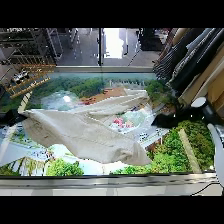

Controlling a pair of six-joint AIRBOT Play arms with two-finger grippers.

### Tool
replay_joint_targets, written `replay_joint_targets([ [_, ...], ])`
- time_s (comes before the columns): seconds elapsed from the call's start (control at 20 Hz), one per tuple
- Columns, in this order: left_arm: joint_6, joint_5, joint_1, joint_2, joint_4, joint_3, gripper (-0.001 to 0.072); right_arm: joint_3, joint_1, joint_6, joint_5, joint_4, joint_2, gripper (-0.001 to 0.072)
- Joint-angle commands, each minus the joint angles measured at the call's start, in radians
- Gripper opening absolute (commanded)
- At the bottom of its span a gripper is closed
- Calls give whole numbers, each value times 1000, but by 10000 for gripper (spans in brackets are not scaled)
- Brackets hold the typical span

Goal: Fold the clothes and pants, and hang the long-sleeved shirts on hangers.

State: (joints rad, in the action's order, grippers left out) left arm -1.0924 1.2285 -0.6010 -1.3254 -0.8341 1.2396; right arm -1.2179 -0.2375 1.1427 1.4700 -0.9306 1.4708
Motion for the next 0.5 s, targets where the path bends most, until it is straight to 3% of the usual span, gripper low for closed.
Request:
replay_joint_targets([
  [0.0,0,11,1,-1,-7,0,21,329,52,-120,53,11,-111,533],
  [0.1,0,14,1,-1,-7,0,21,426,107,-156,-35,-28,-107,572],
  [0.25,0,13,1,-1,-7,0,21,493,206,-222,-162,-32,-89,544],
  [0.3,0,13,1,0,-6,0,22,492,239,-221,-181,-56,-80,362],
  [0.35,1,14,1,0,-6,0,22,483,259,-211,-167,-73,-87,48],
  [0.45,2,14,-6,6,-7,6,22,401,261,-162,5,-85,-175,34],
])
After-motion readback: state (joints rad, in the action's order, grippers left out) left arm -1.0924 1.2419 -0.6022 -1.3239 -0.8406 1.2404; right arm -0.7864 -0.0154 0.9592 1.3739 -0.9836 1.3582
